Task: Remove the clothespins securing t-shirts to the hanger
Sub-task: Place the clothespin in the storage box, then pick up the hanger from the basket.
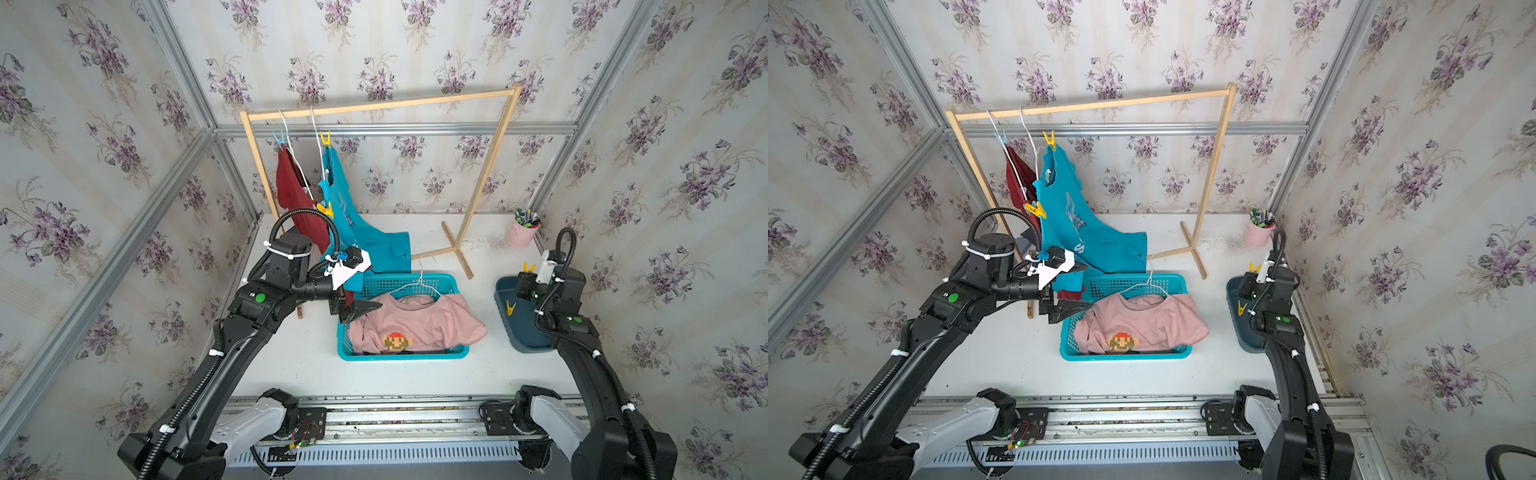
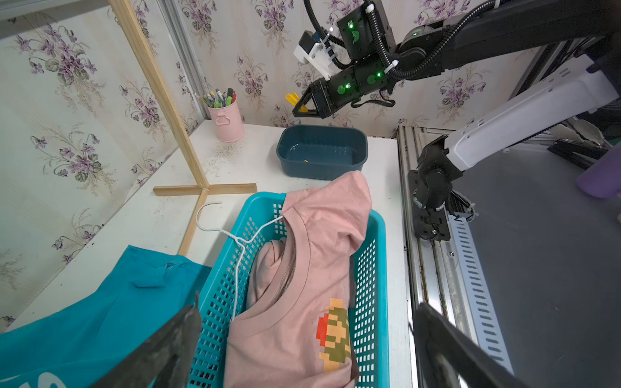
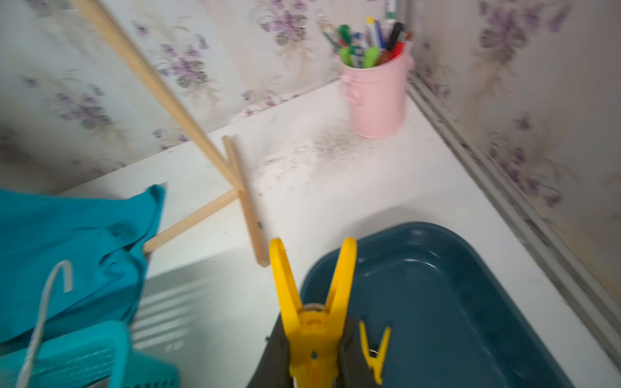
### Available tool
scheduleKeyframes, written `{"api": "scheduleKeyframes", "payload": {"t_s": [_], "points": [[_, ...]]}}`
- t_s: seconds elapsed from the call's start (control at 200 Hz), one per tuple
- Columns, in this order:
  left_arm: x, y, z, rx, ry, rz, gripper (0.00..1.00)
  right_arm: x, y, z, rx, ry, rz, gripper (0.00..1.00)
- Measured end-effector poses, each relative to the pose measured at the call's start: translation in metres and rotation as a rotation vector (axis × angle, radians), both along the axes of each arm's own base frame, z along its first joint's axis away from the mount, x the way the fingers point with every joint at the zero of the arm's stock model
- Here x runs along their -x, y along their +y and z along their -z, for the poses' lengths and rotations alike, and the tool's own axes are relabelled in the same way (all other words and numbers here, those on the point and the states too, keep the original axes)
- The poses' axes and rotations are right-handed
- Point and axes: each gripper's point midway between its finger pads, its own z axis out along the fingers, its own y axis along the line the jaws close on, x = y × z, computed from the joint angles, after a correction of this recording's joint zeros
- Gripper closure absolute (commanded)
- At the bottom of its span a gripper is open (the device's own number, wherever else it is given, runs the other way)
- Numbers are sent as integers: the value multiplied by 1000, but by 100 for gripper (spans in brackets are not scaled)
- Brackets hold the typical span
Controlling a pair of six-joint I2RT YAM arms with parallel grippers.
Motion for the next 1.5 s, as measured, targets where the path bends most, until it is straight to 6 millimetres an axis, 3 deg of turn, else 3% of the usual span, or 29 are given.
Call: {"api": "scheduleKeyframes", "payload": {"t_s": [0.225,0.31,0.4,0.609,0.849,0.934,1.064,1.184,1.244,1.324,1.404,1.499], "points": [[5,-2,5,11,7,30,1,26,-1,59,-92,222,50,94],[9,-1,3,20,-6,36,1,40,-2,80,-115,286,72,77],[15,1,0,28,-26,40,0,45,-4,89,-127,314,92,65],[23,3,-4,37,-52,42,0,43,-4,102,-147,370,91,44],[24,3,-4,37,-54,43,0,34,-4,85,-151,344,82,42],[21,3,-3,30,-52,33,0,26,-2,62,-156,290,63,44],[8,3,3,15,-6,-23,0,10,9,9,-184,146,-3,46],[-12,1,4,28,120,-115,1,0,45,-36,-228,18,-145,48],[-21,-3,3,41,175,-145,0,-5,81,-56,-232,-30,-264,51],[-23,-12,5,40,215,-156,1,-9,142,-76,-230,-62,-454,52],[-15,-23,7,24,210,-140,0,-12,190,-77,-238,-42,-595,52],[-9,-29,13,-2,199,-143,0,-17,222,-58,-228,27,-677,51]]}}
